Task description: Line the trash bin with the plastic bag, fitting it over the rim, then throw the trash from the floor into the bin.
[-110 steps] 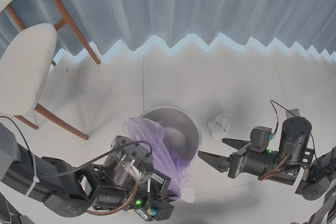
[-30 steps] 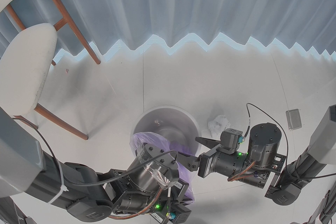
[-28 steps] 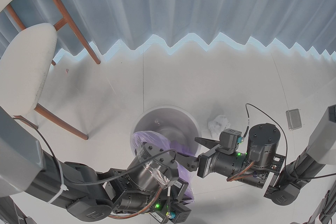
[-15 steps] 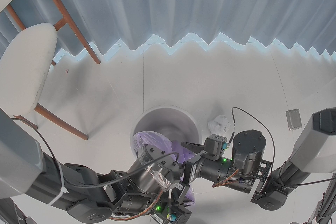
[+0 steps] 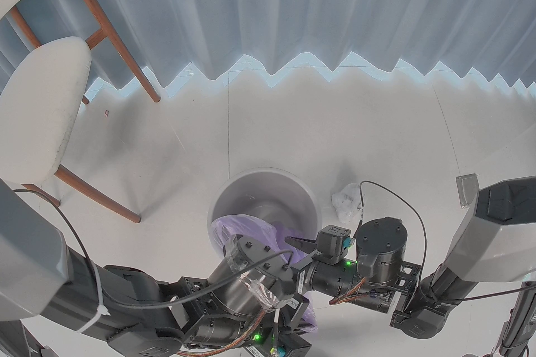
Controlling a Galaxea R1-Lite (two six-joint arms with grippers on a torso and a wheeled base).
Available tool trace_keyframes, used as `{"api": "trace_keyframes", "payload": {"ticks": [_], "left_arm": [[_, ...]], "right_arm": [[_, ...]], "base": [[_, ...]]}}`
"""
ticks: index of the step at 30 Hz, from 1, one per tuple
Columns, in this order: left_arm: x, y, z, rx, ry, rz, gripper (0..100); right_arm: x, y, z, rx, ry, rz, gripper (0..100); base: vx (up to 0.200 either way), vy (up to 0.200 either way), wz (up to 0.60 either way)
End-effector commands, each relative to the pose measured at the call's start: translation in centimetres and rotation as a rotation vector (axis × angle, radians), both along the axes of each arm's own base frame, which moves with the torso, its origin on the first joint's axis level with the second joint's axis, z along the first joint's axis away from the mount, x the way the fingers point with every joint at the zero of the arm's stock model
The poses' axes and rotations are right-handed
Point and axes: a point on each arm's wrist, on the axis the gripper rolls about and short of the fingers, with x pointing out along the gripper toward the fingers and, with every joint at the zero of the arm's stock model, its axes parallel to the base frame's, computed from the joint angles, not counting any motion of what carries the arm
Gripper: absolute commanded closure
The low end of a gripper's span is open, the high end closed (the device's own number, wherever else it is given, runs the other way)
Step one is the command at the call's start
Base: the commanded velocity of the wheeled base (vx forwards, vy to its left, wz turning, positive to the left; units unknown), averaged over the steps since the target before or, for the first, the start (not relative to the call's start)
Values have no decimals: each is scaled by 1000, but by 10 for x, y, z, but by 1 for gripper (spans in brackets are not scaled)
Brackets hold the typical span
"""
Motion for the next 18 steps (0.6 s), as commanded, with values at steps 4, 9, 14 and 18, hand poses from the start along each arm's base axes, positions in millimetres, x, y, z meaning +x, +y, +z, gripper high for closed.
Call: {"api": "trace_keyframes", "payload": {"ticks": [4, 9, 14, 18], "left_arm": [[-1, 2, 2, 0, -1, 0, 100], [-1, 2, 2, 0, -1, 0, 100], [-2, 3, 1, 5, 2, 0, 100], [-4, 7, -3, 19, 16, 7, 100]], "right_arm": [[3, -1, -4, -6, 7, -11, 0], [6, -10, -2, -4, 2, -36, 100], [3, -15, -4, 8, -10, -40, 100], [-2, -18, -2, 19, -19, -41, 100]], "base": [[0, 0, 0], [0, 0, 0], [0, 0, 0], [0, 0, 0]]}}
